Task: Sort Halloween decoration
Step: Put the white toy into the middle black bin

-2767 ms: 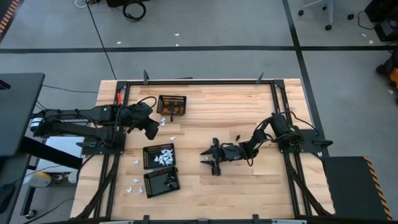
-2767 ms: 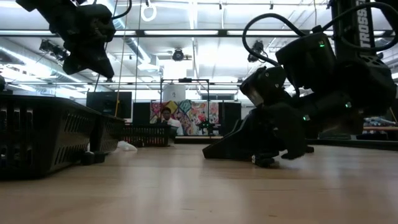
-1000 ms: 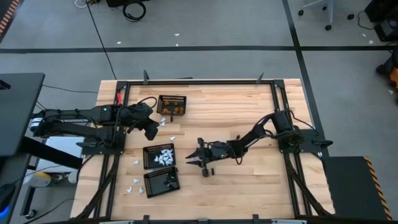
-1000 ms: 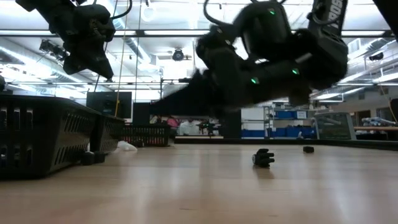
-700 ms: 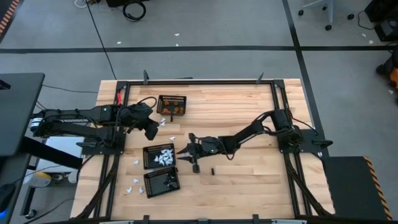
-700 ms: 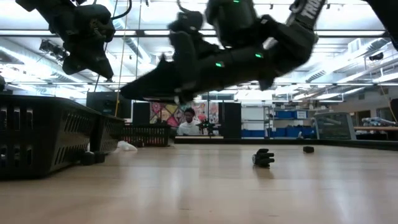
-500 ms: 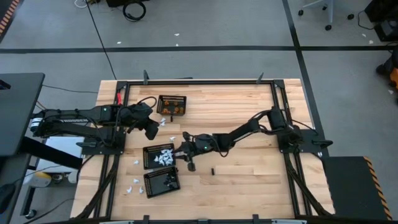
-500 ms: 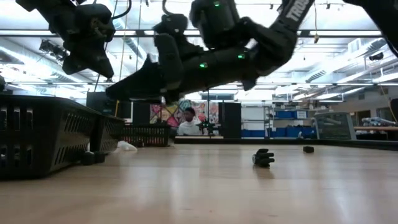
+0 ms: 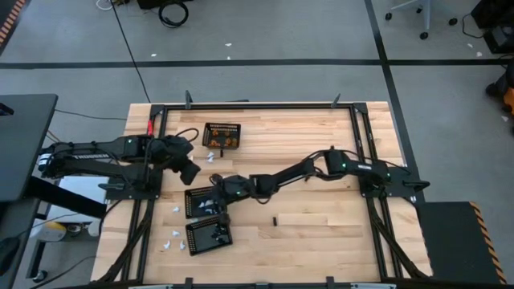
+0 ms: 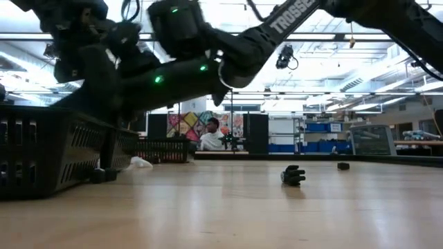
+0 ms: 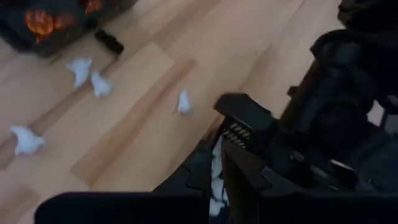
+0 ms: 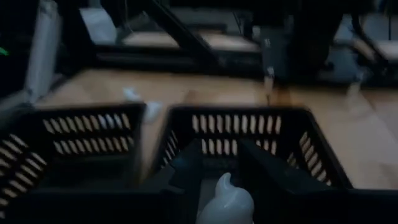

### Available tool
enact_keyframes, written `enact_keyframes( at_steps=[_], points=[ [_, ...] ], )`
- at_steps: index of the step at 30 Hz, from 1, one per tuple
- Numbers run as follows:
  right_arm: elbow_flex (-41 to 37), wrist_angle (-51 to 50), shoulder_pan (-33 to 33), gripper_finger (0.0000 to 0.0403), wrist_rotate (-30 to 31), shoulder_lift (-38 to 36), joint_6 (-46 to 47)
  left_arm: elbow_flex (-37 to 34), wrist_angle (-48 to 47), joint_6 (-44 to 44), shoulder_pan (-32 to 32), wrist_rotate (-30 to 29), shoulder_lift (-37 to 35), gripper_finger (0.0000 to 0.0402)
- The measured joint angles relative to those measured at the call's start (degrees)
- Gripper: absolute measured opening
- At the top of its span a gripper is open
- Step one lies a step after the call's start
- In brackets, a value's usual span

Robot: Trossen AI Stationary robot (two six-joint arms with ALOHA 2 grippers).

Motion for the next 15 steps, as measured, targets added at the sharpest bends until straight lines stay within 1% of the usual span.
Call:
enact_keyframes(
  at_steps=[3, 11, 13, 15],
  points=[
    [2.7, -3.0, -0.4, 0.0118, 0.2, 1.0, 0.4, 0.0, -4.6, -1.2, -0.2, 0.8, -0.1, 0.0043],
    [3.2, -5.6, -2.0, 0.0147, -0.1, -0.6, 2.3, 0.0, -7.9, -5.0, -0.2, 0.4, 0.0, 0.0043],
    [3.3, -8.4, -2.4, 0.0149, -0.4, -2.1, 3.7, 0.0, -9.0, -6.1, -0.2, -0.1, 0.0, 0.0045],
    [3.3, -14.6, -2.9, 0.0149, -0.7, -4.5, 4.7, 0.0, -10.6, -7.6, -0.2, -1.0, 0.0, 0.005]
  ],
)
